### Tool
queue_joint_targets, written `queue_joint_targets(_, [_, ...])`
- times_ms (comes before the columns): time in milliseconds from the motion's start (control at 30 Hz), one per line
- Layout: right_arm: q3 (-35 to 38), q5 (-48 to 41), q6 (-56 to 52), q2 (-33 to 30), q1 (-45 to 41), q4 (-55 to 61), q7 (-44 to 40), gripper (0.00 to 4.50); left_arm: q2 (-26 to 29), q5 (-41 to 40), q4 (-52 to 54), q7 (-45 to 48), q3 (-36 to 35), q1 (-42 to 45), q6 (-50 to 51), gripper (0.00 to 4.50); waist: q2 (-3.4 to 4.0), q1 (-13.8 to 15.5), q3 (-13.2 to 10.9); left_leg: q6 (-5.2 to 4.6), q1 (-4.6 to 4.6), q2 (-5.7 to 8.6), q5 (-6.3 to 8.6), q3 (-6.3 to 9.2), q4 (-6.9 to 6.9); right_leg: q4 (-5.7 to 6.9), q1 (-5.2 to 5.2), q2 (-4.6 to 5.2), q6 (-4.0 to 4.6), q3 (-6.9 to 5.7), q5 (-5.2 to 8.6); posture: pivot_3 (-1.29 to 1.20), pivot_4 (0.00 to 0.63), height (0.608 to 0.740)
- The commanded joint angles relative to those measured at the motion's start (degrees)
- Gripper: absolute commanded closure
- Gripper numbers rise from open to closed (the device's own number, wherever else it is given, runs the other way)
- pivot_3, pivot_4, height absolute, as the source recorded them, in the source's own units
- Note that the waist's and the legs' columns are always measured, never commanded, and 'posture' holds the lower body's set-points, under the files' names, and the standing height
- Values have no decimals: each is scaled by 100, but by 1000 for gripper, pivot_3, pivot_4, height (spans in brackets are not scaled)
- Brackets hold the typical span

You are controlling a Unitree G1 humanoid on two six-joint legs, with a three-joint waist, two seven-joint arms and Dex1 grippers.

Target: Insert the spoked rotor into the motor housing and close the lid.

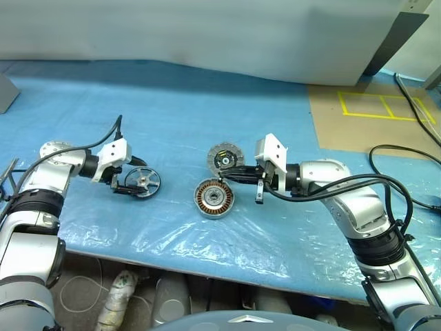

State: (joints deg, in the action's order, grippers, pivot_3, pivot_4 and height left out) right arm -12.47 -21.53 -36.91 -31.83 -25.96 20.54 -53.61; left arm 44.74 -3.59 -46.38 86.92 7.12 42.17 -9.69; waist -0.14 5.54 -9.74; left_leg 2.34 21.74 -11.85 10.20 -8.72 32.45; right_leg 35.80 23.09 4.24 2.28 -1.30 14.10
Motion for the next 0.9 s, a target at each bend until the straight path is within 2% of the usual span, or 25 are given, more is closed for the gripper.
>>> queue_joint_targets(33, [11,25,108,-43,-5,69,25,4500,164,-2,-74,119,-83,107,-109,726,0,-7,0,0,0,0,0,0,-1,0,0,0,0,0,0,0,150,740])
queue_joint_targets(167, [-12,75,133,-37,-1,39,41,4500,212,265,-257,49,43,39,-545,2037,0,0,0,0,0,-1,0,0,-3,-2,0,-1,0,-1,0,0,150,740])
queue_joint_targets(567, [-67,183,167,-55,-10,-27,39,4500,203,625,-404,-26,205,-96,-1167,2037,0,0,0,0,-6,0,0,1,-1,6,-2,0,0,0,0,0,150,740])
queue_joint_targets(900, [-102,262,272,-68,22,-121,29,4500,549,1031,-533,46,568,-235,-1889,2037,16,-19,9,1,-23,0,0,-4,-10,6,-7,-1,0,8,1,0,150,740])
